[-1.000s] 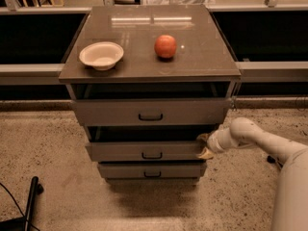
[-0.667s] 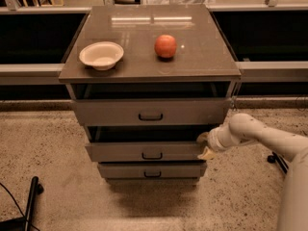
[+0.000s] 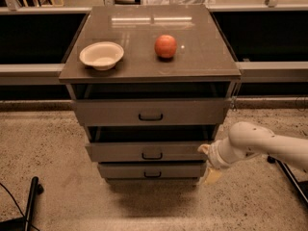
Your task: Open middle drawer
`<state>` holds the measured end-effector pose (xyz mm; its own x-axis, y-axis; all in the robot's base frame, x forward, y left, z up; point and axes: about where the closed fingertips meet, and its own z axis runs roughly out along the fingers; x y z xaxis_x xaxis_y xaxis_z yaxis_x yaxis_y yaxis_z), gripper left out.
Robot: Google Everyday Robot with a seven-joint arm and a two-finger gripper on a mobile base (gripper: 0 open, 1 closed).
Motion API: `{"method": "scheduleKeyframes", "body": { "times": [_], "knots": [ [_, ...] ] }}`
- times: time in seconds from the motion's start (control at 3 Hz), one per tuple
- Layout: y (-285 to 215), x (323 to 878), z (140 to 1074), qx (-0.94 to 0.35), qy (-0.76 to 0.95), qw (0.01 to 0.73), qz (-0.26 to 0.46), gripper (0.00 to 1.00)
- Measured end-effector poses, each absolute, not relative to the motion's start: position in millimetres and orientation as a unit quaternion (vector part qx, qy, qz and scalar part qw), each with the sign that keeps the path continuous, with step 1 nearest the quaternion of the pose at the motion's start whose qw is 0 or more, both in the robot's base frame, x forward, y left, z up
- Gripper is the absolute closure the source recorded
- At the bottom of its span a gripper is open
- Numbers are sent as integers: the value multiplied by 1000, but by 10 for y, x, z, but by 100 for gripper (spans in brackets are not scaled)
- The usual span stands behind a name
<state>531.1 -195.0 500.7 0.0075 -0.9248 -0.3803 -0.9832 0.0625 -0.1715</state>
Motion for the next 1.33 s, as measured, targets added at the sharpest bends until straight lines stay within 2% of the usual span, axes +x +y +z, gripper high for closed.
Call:
{"method": "scheduleKeyframes", "body": {
  "times": [0.33, 1.0, 1.33],
  "knots": [
    [-1917, 5121, 4883, -686, 699, 186, 86, 1],
    [-1765, 5390, 4663, -695, 682, 190, 123, 0],
    [-1645, 5665, 4415, -689, 674, 219, 149, 0]
  ]
}}
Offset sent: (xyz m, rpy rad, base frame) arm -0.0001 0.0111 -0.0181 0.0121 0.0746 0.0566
